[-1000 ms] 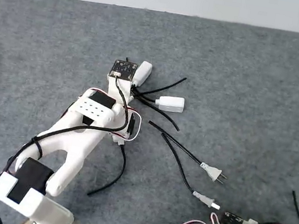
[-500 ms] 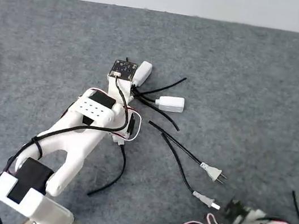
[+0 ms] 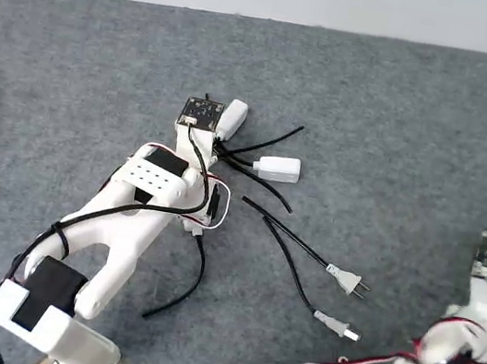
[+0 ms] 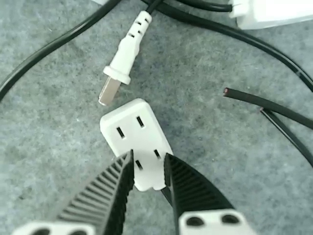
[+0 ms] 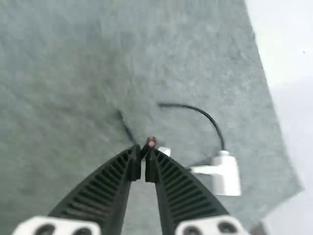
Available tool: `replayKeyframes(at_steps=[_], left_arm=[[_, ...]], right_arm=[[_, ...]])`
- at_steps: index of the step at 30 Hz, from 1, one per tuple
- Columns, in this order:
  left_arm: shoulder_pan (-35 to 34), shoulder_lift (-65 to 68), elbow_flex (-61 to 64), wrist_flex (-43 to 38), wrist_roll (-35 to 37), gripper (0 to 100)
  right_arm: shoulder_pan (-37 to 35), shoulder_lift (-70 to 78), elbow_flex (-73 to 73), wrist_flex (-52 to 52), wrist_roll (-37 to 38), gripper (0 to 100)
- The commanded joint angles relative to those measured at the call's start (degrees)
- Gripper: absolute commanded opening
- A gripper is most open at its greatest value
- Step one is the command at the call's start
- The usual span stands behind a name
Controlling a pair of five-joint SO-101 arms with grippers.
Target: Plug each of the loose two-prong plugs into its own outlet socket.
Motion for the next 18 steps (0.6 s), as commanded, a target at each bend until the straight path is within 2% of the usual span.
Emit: replayKeyframes(at_steps=[1,4,7,12,18], left_arm=[[-1.1,3.2,2.5,1.8,-0.7,2],[-1.1,3.2,2.5,1.8,-0.7,2],[-1.0,3.2,2.5,1.8,-0.7,2],[-0.7,2.9,3.2,1.7,-1.8,2],[-0.7,2.9,3.3,1.7,-3.9,2]], right_arm=[[-7.0,-4.0,-7.3,8.6,-9.3,0.8],[-13.1,-2.0,-8.2,11.9,-14.1,0.8],[-17.0,5.1,-8.2,10.2,-18.1,0.8],[-23.0,21.2,-6.9,-6.4,-21.7,0.8],[-25.0,40.6,-7.6,-24.7,-23.0,0.8]])
